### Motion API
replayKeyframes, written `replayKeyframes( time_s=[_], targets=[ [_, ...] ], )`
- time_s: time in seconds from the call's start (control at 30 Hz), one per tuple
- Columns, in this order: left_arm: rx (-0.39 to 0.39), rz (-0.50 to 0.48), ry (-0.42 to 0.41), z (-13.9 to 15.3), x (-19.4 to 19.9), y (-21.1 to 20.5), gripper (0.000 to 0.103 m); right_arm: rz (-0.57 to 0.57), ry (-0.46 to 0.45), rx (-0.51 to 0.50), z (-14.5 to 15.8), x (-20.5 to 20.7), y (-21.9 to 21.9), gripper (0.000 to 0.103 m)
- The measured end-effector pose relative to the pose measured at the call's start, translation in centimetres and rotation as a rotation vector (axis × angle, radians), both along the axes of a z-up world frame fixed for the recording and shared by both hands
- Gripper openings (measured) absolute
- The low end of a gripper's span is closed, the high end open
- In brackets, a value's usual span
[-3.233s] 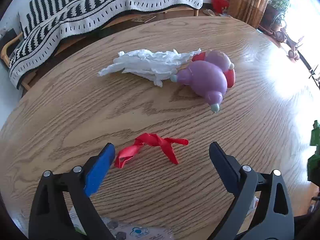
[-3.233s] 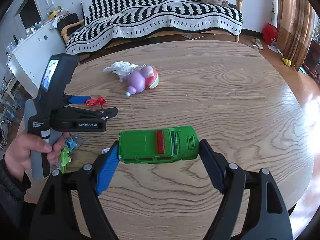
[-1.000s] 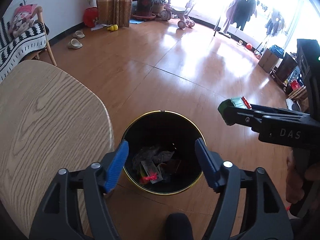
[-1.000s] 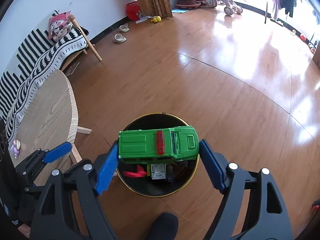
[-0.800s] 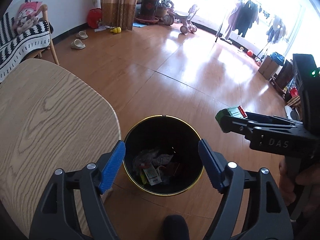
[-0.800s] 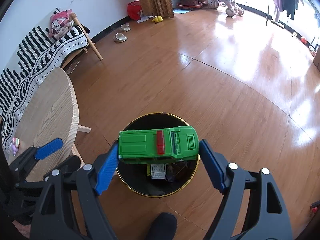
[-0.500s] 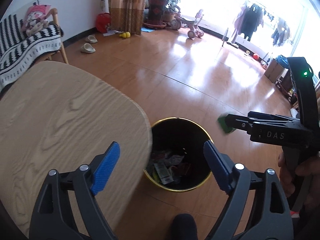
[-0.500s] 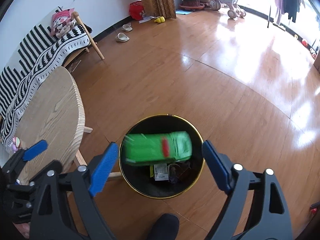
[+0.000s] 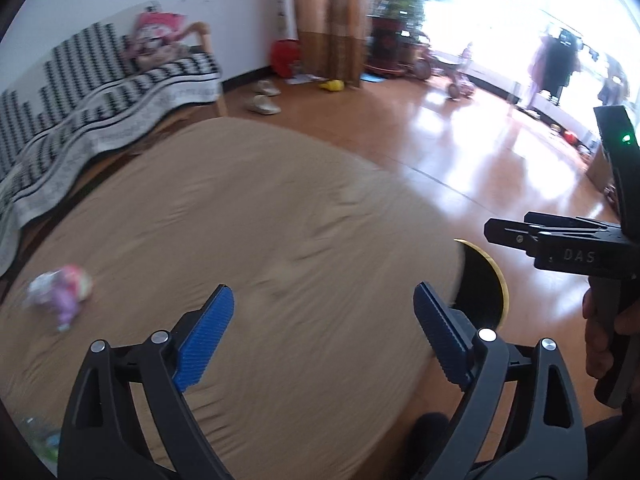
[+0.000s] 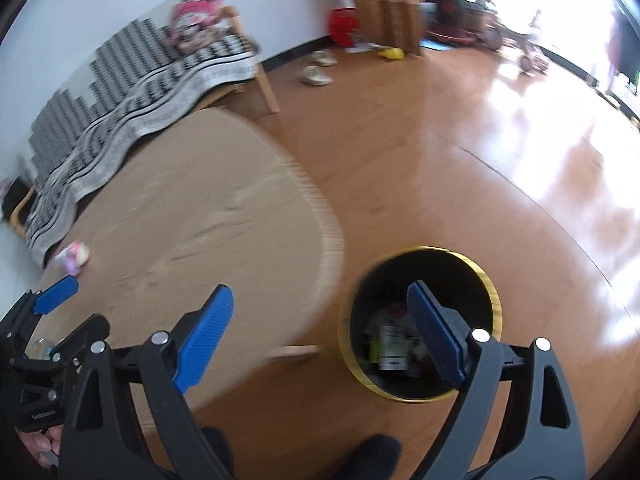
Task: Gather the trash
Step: 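Move both tools back over the table, then grasp the green-and-white snack package with the left tool while the right tool grasps a small foil wrapper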
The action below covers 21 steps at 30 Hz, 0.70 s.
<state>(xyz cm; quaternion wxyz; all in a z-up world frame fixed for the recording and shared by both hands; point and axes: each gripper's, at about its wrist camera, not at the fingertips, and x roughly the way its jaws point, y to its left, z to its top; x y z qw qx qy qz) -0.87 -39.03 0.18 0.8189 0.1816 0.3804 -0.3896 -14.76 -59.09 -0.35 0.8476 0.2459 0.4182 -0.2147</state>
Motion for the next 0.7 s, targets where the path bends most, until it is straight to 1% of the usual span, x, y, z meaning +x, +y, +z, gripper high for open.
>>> replayKeyframes(
  time_s=[0.07,0.2,0.3,0.37,0.47,0.53,0.6,0.7],
  targets=[
    [0.006,0.048,-0.016,0.8,1.0,2.7,0.09,0.059,-0.01,0.007,0.5,2.1,2.6,0.086],
    [0.028,0.162,-0.058,2.1,3.3,10.0,0.091,0.198,-0.016,0.018,1.4,6.6,9.1,0.086],
    [0.061,0.251,-0.088,2.3,4.8,16.1,0.091,0.302,-0.012,0.015,1.8,9.7,14.2,0.086],
    [0.077,0.313,-0.096,2.4,5.7,20.2,0.092,0.366,-0.005,0.027,1.7,11.0,17.3,0.086],
    [0.088,0.422,-0.087,2.3,6.8,27.2,0.092,0.461,0.021,0.043,1.0,12.8,22.1,0.086],
    [0.091,0.48,-0.071,2.0,7.2,30.4,0.092,0.514,0.043,0.037,0.4,13.7,25.4,0.086],
    [0.091,0.531,-0.041,1.4,7.7,33.6,0.092,0.548,0.057,0.04,-0.2,14.4,27.8,0.086],
    [0.109,0.599,-0.006,0.5,8.0,37.0,0.092,0.582,0.078,0.052,-1.2,15.4,30.7,0.086]
  ],
)
